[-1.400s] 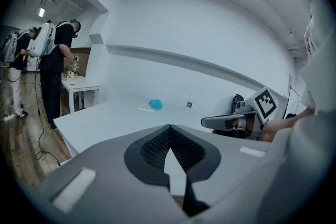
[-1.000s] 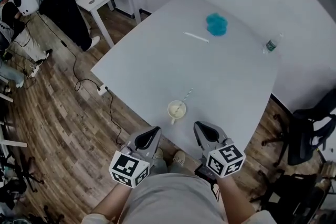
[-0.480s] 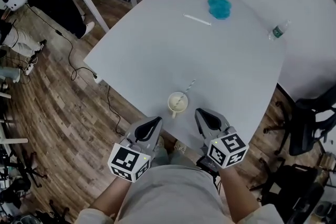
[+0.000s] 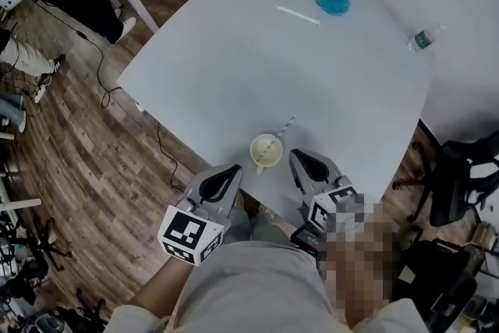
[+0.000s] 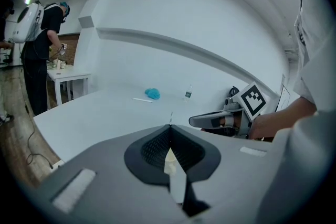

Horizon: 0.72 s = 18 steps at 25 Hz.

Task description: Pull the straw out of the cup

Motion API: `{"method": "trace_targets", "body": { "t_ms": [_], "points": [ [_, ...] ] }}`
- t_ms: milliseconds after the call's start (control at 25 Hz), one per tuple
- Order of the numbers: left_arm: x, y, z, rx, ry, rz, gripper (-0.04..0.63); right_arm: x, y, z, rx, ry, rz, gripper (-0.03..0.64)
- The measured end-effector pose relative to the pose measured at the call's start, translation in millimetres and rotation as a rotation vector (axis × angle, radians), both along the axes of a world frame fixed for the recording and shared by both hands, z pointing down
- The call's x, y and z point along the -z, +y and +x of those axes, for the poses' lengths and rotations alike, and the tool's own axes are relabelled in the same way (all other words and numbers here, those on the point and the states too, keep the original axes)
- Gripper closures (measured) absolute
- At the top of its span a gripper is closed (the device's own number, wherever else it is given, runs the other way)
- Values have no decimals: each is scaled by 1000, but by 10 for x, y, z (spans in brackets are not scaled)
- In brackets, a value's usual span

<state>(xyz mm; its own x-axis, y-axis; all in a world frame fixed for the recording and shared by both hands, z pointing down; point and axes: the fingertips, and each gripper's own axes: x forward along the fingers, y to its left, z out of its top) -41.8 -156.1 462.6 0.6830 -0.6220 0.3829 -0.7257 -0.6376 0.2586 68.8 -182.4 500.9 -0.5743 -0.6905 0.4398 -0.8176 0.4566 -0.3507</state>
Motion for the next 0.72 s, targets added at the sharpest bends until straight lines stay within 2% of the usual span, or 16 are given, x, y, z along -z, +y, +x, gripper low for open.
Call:
{"method": "trace_targets", "body": {
  "t_ms": [120,720],
  "points": [
    [-38,-50,-2,-1,3,-7,577,-85,-45,-22,5,-3,-21,583],
    [-253,-201,-20,-8,-4,-50,577,-447,-320,-27,-16,-37,-94,555]
  ]
}}
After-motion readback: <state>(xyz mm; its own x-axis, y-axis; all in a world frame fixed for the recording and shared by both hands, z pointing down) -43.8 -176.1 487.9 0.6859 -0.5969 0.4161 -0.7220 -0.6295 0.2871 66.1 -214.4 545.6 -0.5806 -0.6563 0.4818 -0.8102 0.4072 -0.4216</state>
